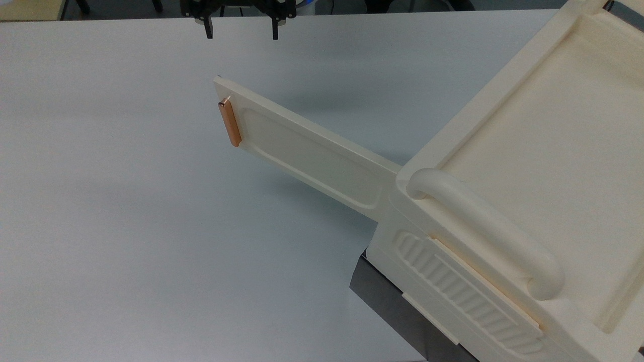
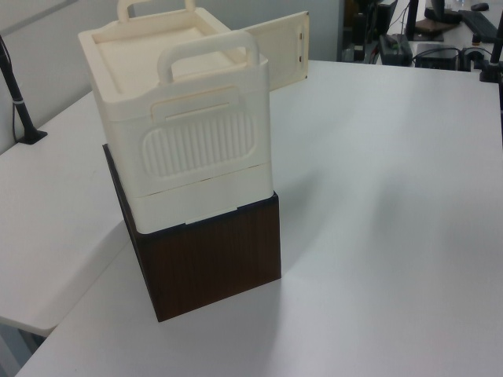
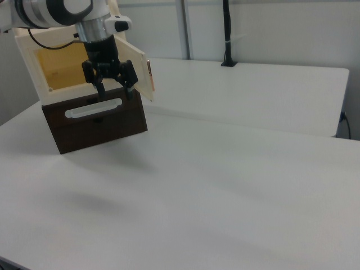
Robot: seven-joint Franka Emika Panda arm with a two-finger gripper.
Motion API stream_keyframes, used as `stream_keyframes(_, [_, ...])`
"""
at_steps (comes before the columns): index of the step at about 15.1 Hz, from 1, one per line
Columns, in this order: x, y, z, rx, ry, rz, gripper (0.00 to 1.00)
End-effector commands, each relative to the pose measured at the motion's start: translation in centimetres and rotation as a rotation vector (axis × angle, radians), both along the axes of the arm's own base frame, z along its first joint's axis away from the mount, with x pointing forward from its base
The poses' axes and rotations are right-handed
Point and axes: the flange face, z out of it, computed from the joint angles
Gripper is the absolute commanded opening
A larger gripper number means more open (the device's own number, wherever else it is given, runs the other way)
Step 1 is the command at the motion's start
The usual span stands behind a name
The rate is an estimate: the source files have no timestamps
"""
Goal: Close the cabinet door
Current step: 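Lower the gripper beside the open cream door's outer edge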
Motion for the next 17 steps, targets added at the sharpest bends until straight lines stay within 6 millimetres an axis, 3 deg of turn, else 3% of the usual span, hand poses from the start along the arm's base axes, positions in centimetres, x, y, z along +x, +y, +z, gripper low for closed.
stream_keyframes(1, [-1.05,-0.99,0.45,-0.010,0.019,0.006,1.00])
stream_keyframes(8, [-1.04,-1.00,0.47,-0.010,0.018,0.014,1.00])
stream_keyframes(10, [-1.04,-1.07,0.47,-0.009,0.018,0.026,0.75])
stream_keyframes(13, [-1.00,-1.06,0.63,-0.007,0.013,0.040,0.23])
stream_keyframes(14, [-0.87,-1.05,0.62,-0.007,0.007,0.041,0.10])
stream_keyframes(15, [-0.82,-1.03,0.65,-0.006,0.003,0.041,0.01])
stream_keyframes(17, [-0.65,-1.02,1.26,-0.006,-0.016,0.040,0.00])
